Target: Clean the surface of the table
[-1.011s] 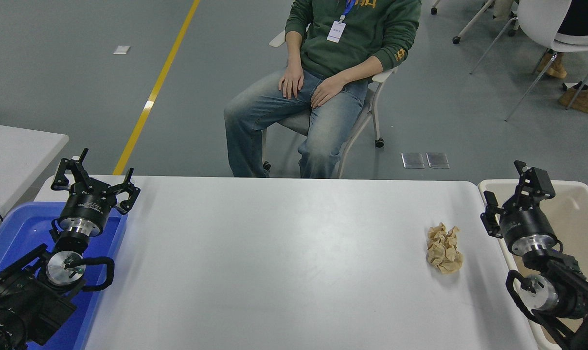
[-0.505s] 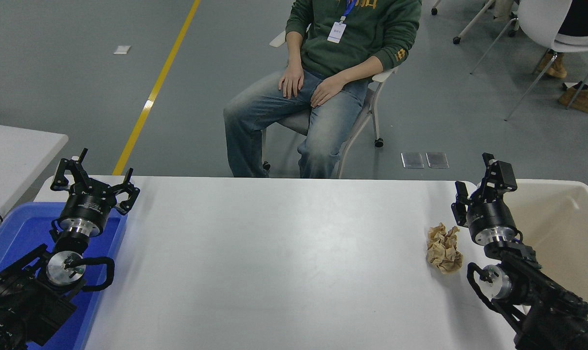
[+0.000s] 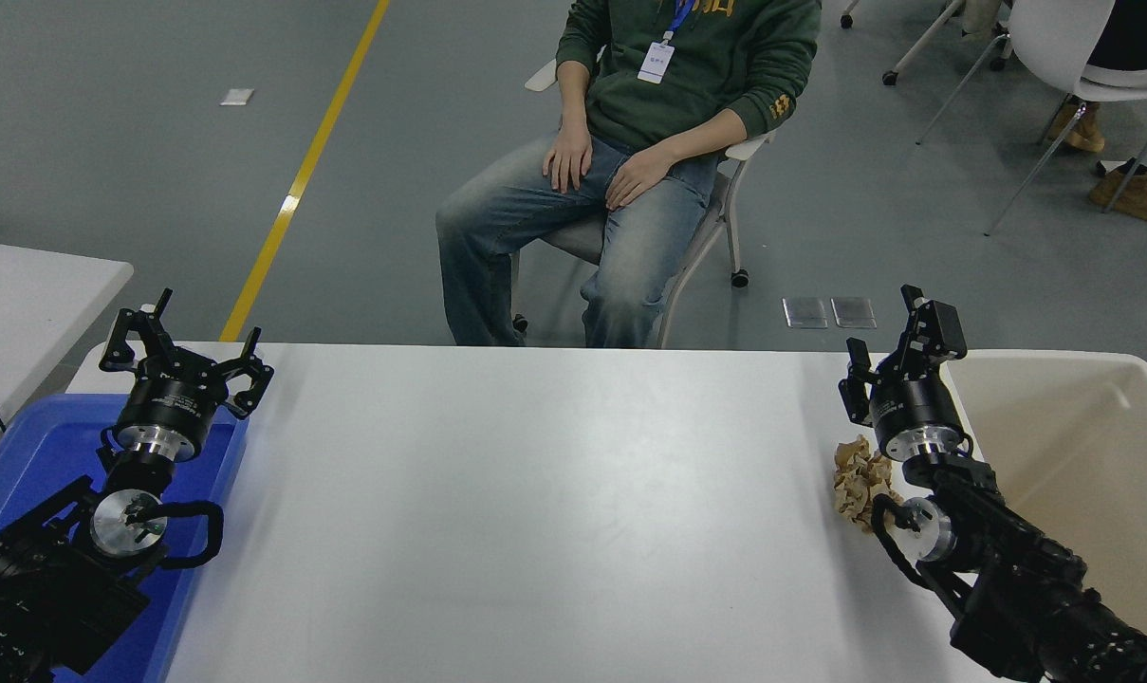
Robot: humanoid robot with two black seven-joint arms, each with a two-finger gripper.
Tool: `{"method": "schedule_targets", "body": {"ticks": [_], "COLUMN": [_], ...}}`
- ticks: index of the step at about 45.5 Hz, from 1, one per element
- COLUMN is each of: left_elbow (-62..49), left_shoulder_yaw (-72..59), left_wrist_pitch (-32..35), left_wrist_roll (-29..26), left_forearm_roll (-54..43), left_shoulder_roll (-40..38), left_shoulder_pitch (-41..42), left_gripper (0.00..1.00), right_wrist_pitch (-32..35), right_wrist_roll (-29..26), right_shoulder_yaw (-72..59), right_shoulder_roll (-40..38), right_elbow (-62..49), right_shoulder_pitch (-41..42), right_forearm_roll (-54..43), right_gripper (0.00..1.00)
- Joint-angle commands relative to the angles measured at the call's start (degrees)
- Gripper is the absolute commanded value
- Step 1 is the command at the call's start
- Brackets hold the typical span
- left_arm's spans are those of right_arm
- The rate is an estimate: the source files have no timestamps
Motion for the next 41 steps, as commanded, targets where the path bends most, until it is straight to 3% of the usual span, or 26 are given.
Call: {"method": "schedule_targets", "body": {"ticks": [1,23,32,41], "left_elbow": [0.03,-0.06,0.03,0.03], "left_shoulder_yaw": [0.00,0.00,0.00,0.00], "left_wrist_pitch": [0.00,0.00,0.00,0.00], "left_wrist_roll": [0.00,0.00,0.00,0.00], "left_forearm_roll": [0.00,0.00,0.00,0.00], "left_shoulder_roll": [0.00,0.00,0.00,0.00], "left_shoulder_pitch": [0.00,0.00,0.00,0.00], "left_gripper": [1.00,1.00,1.00,1.00], "right_wrist_pitch": [0.60,-1.07,-3.78,-5.37], "right_wrist_roll": [0.19,-1.39,-14.30,-21.60], "right_shoulder_yaw": [-0.25,-1.12,-2.70,-9.38], "right_shoulder_roll": [1.97,2.15,-4.00,-13.67], "right_elbow": [-0.66,1.80,14.27,24.29], "right_shoulder_pitch": [0.36,0.36,-0.69,0.01], "right_forearm_roll": [1.70,1.70,1.61,1.35], "right_gripper": [0.99,0.99,0.99,0.99]}}
